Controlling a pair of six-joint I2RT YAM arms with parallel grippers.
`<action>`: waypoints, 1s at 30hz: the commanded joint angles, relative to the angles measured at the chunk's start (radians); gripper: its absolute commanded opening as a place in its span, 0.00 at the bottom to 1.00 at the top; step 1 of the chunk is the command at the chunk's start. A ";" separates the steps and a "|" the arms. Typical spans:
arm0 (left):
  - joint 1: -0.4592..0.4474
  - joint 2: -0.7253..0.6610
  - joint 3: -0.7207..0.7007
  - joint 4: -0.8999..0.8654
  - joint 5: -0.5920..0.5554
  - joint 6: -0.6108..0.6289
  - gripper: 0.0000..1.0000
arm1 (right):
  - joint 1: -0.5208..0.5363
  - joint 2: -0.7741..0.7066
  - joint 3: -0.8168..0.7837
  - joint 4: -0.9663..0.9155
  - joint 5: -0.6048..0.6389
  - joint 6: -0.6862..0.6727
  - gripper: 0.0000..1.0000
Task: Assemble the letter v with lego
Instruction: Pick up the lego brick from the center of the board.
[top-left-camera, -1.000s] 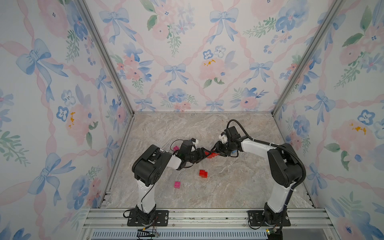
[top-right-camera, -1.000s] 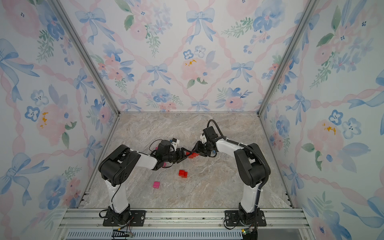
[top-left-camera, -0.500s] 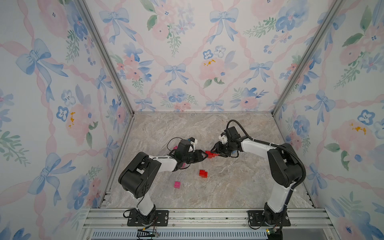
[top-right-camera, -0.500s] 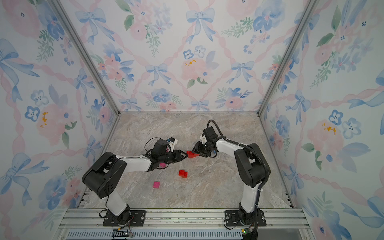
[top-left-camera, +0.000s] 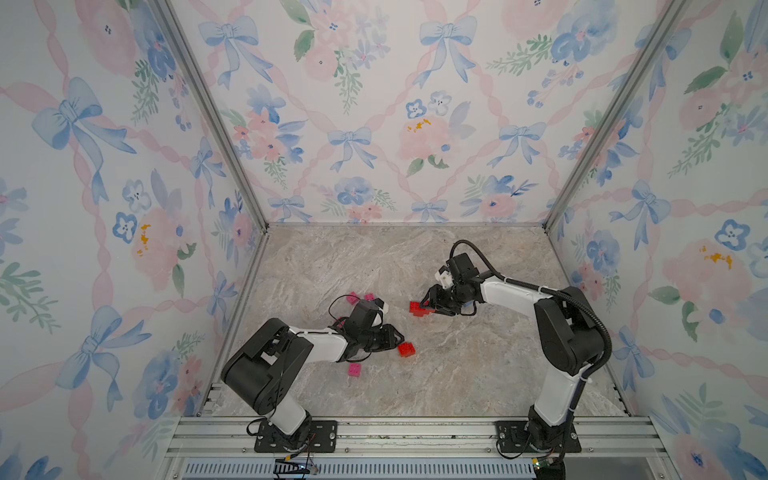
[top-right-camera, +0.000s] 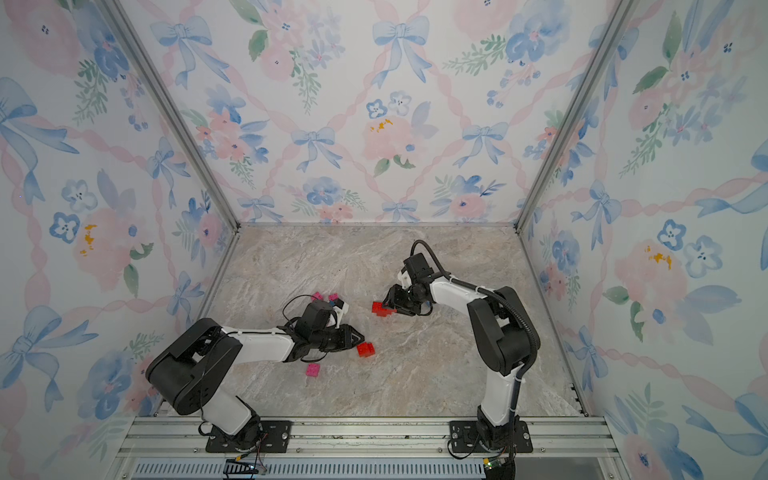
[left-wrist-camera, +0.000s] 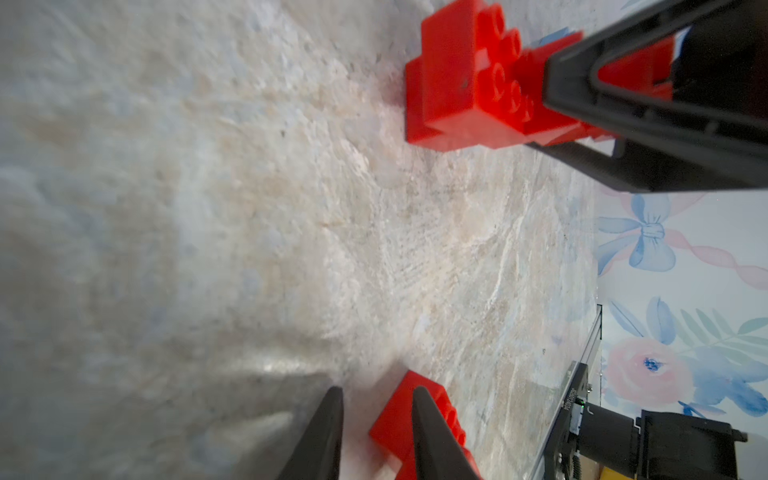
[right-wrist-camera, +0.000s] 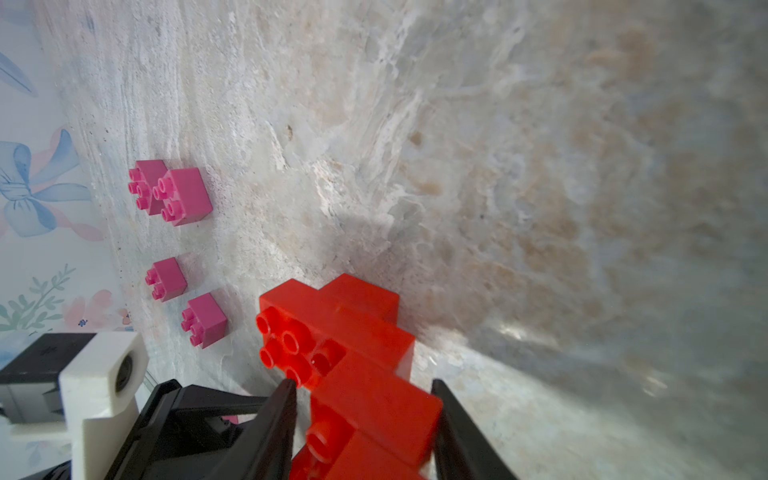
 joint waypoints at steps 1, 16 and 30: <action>-0.027 -0.038 -0.040 -0.044 -0.039 -0.033 0.30 | 0.007 0.008 0.033 -0.034 0.008 -0.022 0.52; -0.203 -0.230 0.135 -0.443 -0.401 0.291 0.70 | 0.006 0.011 0.046 -0.070 0.025 -0.039 0.55; -0.414 -0.122 0.221 -0.561 -0.632 0.367 0.72 | 0.012 0.007 0.057 -0.087 0.038 -0.043 0.56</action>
